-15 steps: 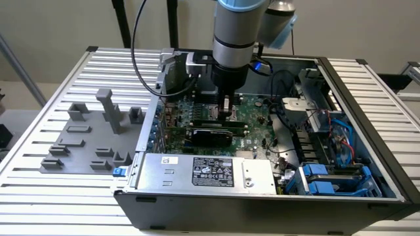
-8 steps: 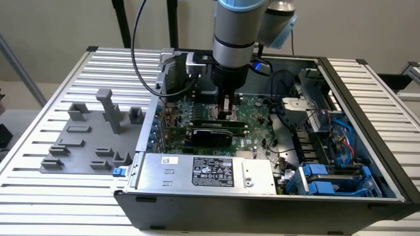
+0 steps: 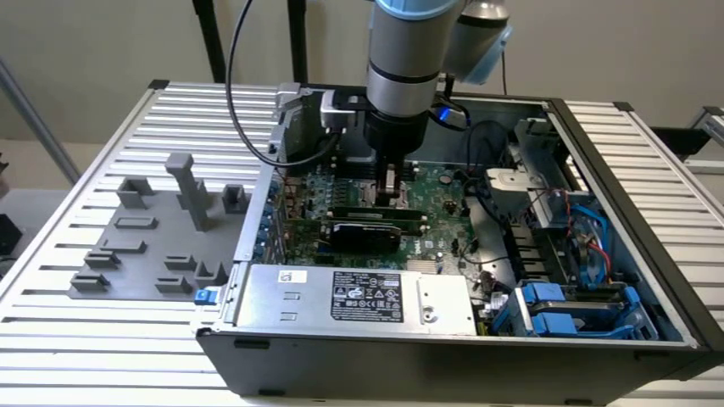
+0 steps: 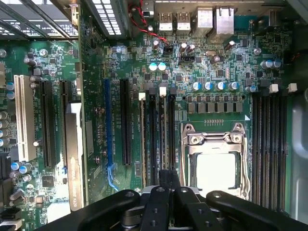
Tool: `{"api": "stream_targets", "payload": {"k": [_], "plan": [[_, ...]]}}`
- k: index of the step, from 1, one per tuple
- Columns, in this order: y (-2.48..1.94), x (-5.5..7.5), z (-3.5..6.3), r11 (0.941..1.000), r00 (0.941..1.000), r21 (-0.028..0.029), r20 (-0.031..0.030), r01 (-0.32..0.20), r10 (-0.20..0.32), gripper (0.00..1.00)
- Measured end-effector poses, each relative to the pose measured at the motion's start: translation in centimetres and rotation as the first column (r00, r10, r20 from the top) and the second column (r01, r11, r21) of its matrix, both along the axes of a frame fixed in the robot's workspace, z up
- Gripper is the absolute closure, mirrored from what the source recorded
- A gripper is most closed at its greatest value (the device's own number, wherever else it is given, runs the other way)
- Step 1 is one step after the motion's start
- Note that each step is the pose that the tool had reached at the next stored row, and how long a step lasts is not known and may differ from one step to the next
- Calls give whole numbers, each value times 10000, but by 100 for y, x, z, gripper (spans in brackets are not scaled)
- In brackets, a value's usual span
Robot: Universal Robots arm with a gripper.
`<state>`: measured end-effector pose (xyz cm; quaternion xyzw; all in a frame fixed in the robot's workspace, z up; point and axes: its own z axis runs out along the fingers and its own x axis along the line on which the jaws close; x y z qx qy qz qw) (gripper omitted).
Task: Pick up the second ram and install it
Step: 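Press down the second ram until it locks into place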
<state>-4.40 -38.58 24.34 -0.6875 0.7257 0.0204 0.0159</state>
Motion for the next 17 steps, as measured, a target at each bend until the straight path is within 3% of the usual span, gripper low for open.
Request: {"api": "stream_targets", "payload": {"k": [6, 17], "plan": [[21, -9, -27, 10000, 10000, -1, 7, 1, -1, 100], [33, -11, -199, 10000, 10000, -23, -3, 0, 0, 100]]}}
